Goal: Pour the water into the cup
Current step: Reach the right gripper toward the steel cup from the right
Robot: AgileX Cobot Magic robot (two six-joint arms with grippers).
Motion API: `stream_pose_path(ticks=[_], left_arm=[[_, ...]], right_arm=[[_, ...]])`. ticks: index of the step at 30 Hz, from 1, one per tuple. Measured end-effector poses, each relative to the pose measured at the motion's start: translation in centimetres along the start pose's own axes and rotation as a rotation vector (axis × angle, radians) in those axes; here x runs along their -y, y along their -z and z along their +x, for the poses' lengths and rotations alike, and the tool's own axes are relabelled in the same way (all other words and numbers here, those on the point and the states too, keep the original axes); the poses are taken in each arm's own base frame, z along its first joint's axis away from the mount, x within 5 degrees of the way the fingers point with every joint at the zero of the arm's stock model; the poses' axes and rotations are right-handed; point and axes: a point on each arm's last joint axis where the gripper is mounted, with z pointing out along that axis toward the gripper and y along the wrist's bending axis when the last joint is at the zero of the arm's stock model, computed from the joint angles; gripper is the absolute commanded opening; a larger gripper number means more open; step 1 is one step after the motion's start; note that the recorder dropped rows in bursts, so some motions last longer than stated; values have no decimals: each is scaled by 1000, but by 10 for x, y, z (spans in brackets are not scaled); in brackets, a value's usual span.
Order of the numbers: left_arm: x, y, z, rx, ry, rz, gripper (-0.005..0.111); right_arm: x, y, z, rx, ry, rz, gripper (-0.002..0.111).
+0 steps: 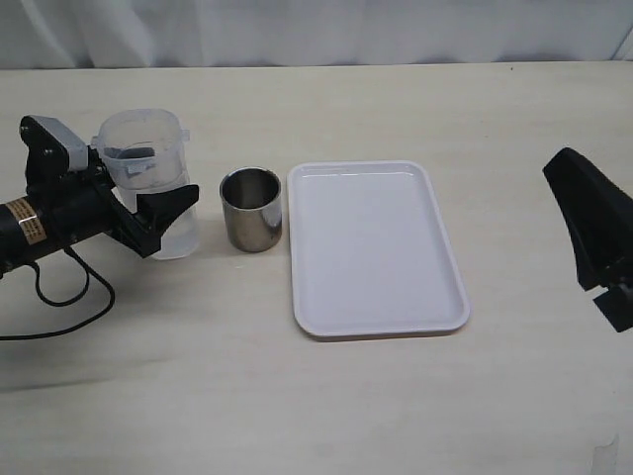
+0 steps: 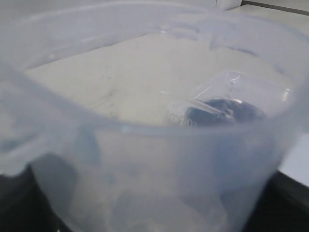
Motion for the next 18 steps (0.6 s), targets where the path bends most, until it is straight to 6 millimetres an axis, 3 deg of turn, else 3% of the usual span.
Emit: stream_pose_path(ticks=[4, 9, 18], left_arm=[[0, 0, 0, 0, 2, 0, 0], [0, 0, 0, 2, 2, 0, 0], [0, 0, 0, 2, 2, 0, 0]], right_arm=[[0, -10, 4, -29, -6, -44, 92], [3, -42, 14, -144, -7, -165, 92], [10, -96, 59, -293, -68, -413, 92]])
